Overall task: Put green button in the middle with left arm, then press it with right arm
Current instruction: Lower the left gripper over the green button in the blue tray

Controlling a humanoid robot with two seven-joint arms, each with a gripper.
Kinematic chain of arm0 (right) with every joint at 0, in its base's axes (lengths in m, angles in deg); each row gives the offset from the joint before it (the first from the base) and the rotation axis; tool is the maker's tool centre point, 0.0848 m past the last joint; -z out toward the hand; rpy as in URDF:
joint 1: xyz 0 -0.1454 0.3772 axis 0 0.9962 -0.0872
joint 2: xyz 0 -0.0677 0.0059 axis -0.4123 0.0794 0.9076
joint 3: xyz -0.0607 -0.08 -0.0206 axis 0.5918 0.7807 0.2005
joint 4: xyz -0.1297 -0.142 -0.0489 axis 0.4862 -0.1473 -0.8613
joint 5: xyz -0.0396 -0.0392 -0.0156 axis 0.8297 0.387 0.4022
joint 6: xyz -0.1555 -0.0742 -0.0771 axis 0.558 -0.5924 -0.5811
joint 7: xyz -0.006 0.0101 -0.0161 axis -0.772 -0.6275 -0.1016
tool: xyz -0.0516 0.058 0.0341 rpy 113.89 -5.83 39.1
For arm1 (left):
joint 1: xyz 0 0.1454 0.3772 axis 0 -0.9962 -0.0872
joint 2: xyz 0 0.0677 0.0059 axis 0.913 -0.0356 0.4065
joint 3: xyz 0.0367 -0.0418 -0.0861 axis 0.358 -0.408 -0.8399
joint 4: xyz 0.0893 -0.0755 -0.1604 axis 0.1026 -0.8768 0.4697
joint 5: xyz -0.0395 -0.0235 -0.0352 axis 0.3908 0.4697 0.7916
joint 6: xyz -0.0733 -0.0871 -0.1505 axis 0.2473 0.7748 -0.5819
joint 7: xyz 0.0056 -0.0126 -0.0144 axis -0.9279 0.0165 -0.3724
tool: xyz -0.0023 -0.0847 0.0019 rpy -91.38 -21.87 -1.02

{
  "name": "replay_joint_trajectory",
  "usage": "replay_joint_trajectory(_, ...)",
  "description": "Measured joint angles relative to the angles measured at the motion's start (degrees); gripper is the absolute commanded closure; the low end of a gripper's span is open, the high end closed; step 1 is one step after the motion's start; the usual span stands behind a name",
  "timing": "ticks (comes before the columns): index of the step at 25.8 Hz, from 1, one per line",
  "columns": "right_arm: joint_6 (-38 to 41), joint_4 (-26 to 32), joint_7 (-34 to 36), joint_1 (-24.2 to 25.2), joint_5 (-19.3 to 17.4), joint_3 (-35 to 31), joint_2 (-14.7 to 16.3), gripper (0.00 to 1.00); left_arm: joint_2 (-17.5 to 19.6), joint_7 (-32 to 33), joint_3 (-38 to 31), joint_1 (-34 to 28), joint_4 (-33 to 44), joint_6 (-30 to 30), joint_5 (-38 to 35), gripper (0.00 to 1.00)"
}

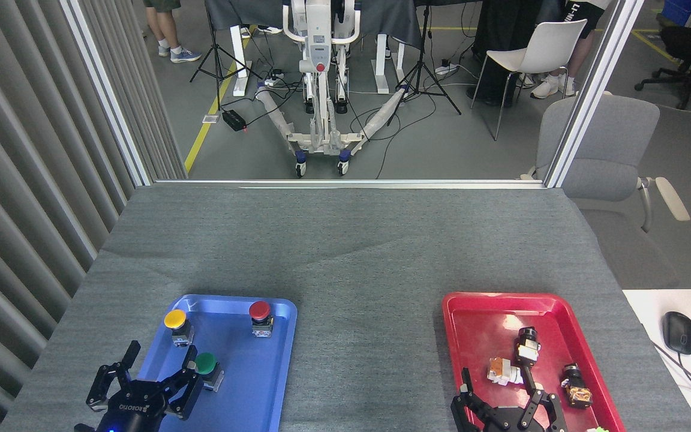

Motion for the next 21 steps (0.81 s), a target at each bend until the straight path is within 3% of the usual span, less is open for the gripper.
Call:
replay_joint_trajectory(12, 1.1, 0.1, -0.2, 0.0, -0.1, -0.1, 0.0, 0.00, -0.6, 1.1, 0.0, -0.7, 0.3, 1.6, -0.3, 0.01)
replay_joint_trajectory(21, 1.2, 0.1, -0.1, 0.0, 0.0, -0.1, -0.9, 0.00, -1.0, 0.6, 0.0, -5.7, 4.7, 1.3, -0.1, 0.01)
